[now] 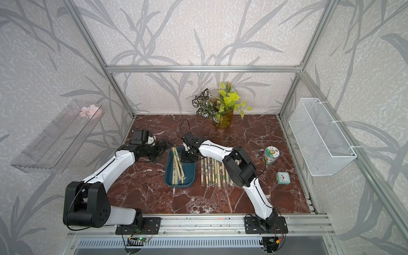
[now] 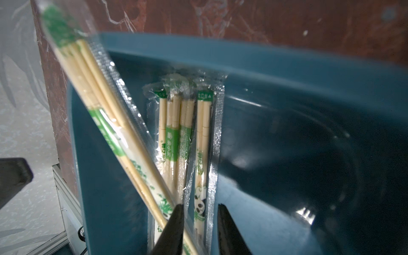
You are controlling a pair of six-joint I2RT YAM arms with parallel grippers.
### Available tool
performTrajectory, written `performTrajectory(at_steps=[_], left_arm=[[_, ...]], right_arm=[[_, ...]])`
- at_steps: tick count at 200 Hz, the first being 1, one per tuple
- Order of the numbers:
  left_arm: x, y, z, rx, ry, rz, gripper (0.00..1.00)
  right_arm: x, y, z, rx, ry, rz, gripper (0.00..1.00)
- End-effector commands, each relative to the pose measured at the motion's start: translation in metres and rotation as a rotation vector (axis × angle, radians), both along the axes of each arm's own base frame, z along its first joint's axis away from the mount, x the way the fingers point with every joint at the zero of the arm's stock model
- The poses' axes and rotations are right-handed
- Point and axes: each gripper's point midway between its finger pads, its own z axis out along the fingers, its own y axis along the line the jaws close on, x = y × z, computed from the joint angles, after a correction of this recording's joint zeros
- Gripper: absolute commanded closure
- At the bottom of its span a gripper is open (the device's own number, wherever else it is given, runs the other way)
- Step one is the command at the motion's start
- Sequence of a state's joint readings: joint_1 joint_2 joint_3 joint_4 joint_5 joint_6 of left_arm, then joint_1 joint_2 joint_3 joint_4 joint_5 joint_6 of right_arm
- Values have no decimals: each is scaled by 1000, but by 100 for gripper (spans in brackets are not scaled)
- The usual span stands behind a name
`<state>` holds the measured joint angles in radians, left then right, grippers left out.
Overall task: Take the paired disposable chopsticks out of the storage box
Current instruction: Pick up the paired disposable chopsticks from the storage box.
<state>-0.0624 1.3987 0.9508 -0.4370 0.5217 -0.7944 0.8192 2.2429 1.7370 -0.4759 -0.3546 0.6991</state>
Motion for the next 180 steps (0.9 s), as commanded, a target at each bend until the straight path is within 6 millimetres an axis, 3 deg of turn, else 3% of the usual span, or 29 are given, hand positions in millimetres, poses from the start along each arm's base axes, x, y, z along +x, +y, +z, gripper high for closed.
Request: performTrajectory(at_steps=[1,51,180], left_arm=[[1,1,0,2,-6,-2,0],[2,1,-1,3,-3,2,0],[7,1,-2,2,0,11,0]], right_arm=[[-4,-3,25,9,-51,14,68],[-6,-17,45,-4,-126,10,68],[-25,-2,15,-82,-96,173,66]])
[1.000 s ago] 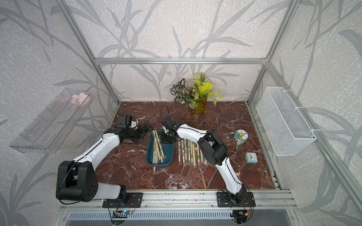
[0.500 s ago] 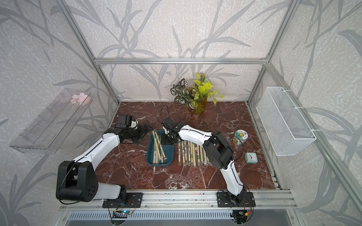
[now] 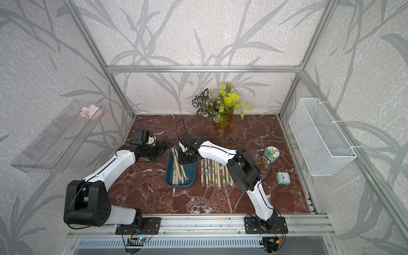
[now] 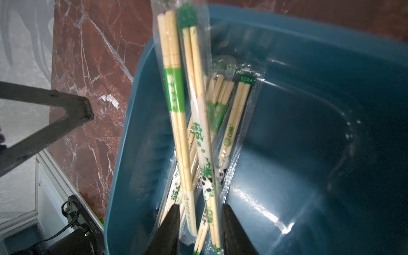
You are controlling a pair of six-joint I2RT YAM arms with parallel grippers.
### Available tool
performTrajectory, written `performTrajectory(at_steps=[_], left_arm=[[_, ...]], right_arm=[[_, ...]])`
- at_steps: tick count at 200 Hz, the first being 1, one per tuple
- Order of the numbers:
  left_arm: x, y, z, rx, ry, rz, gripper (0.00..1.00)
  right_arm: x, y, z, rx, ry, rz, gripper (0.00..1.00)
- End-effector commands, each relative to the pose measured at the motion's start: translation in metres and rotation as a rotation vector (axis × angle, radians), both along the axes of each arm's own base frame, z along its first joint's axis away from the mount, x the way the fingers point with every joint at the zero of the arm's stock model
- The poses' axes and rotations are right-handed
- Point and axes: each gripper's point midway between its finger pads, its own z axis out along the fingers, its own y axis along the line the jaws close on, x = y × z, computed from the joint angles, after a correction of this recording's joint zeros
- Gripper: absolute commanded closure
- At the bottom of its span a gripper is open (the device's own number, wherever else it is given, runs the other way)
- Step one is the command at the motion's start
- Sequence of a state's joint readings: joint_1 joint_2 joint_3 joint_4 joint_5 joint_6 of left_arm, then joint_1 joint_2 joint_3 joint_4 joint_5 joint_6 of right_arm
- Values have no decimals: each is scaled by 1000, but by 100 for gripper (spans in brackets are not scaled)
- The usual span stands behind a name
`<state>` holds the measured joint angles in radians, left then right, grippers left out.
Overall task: Take the paired disposable chopsticks out of the storage box
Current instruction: Pick up the paired disposable chopsticks from the storage box.
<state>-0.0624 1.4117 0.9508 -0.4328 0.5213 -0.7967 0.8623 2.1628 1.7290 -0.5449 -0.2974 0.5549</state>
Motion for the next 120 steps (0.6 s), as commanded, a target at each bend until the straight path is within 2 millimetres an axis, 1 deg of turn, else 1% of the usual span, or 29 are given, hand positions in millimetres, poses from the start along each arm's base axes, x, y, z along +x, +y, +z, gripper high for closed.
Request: performTrajectory(at_steps=[1,30,79,120], left_arm=[[6,2,2,2,-10,10,0],[7,1,2,1,-10,11,0],[7,1,1,-1,-7,11,0],[6,1,2,1,-8,5,0]], right_arm=[[-6,-1,-13,-44,21,35,66],[-9,0,-21,-67,31,47,67],[-7,-1,-31,-93,35,42,67],[-2,4,-38,-100,43,38,69]])
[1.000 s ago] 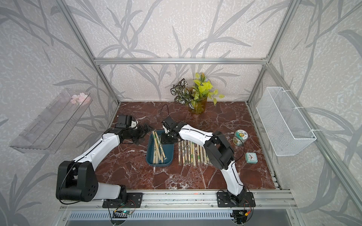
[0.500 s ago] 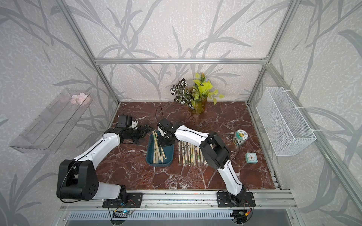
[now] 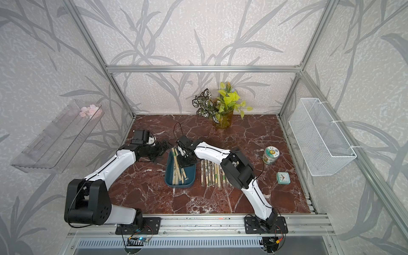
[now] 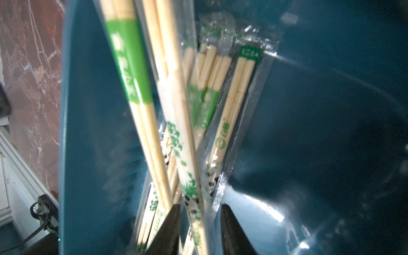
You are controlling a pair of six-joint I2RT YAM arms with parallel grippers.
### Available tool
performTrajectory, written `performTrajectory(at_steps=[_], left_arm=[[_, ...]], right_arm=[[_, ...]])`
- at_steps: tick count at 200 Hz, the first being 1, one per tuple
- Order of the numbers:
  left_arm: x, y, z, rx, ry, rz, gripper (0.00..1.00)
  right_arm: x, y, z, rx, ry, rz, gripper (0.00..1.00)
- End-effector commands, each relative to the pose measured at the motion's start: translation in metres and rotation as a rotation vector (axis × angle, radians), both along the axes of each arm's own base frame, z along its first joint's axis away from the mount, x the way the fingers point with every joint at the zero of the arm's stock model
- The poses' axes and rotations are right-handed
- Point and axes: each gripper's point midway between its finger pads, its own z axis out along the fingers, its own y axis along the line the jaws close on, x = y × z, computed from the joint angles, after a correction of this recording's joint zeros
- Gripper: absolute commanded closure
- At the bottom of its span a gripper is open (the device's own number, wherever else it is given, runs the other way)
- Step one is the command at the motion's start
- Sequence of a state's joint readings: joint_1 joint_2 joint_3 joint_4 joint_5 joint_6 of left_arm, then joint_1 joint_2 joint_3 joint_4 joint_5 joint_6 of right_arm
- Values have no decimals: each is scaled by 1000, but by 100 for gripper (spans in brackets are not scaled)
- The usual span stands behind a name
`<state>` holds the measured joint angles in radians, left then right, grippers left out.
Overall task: Take the paired disposable chopsticks out of the storage box
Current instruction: Pick up the paired disposable chopsticks from the storage box.
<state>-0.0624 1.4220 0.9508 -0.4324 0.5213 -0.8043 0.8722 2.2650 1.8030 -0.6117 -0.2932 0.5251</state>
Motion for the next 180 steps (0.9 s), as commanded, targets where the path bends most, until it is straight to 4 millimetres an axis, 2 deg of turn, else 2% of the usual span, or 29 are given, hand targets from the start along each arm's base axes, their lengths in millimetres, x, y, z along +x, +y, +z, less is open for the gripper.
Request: performTrajectory(at_steps=[1,17,36,61,84,121,154,180], left_arm=[[6,1,5,4,-21,-1,0],[5,1,5,4,-22,-3,0],[5,1,5,4,-23,-5,0],[4,0,6,2,-25,-9,0],[4,0,7,2,-28,-12,0],[5,-1,6,-3,-28,-17,0],[6,-2,6,-6,-30,-18,0],[5,-3,7,-10,-30,-21,0]], right_arm=[[2,1,-5,-24,0,4,69],[3,3,-6,-23,3,2,73],[4,4,-3,-19,-1,-2,84],[5,2,9,-4,-21,-12,93],[6,1,28,24,-46,-21,100],[7,-4,70,89,-101,-58,100],[12,-23,102,139,-137,-124,100],[22,-61,113,136,-158,-190,100]])
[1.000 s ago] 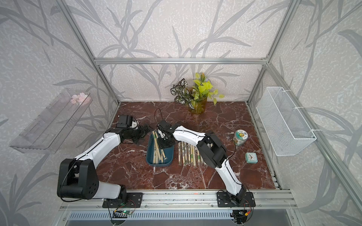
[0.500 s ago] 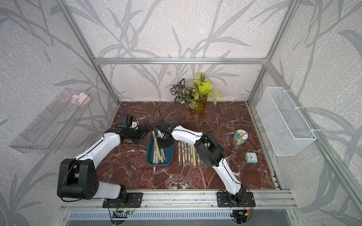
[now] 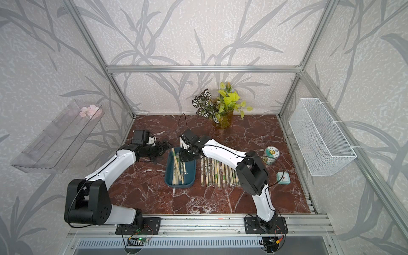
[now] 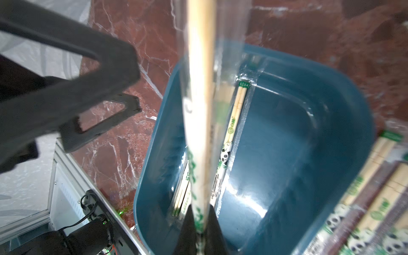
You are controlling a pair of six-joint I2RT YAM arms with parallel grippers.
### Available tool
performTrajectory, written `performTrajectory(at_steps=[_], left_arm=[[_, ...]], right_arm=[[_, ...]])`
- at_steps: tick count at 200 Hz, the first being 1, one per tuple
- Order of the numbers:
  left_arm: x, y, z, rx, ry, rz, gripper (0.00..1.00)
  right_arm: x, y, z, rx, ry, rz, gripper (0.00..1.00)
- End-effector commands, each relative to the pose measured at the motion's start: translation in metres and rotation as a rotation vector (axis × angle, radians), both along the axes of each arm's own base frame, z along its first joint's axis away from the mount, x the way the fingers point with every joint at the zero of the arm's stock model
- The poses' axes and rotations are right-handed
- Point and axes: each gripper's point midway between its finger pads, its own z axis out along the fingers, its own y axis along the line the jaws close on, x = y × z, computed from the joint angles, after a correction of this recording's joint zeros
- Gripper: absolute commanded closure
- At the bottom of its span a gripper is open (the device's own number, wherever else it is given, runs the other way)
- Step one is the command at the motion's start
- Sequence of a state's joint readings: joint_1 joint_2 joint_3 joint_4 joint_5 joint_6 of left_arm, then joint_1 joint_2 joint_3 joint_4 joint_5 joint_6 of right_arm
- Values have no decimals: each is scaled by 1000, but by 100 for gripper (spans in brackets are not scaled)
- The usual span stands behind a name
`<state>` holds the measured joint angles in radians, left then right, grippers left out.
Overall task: Take the paired disposable chopsticks out of the storage box
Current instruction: Place the paired disposable chopsticks at the center of the board.
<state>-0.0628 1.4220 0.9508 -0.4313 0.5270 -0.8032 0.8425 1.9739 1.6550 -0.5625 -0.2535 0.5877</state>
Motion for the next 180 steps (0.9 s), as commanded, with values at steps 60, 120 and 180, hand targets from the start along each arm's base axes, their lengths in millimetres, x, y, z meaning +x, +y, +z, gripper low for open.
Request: performTrajectory(at_steps=[60,120,180], left_arm=[[-2,-15,9,-2,-22,-49,0],[-6,-42,12,13,-22,-106,0],[-11,-49,9,19,-10,-121,0]], right_arm=[[37,-195,-11,-206,-5,-259,100],[26,-302,-47,-499,72,-336,100],[5,-337,-78,-725,152,-287,100]])
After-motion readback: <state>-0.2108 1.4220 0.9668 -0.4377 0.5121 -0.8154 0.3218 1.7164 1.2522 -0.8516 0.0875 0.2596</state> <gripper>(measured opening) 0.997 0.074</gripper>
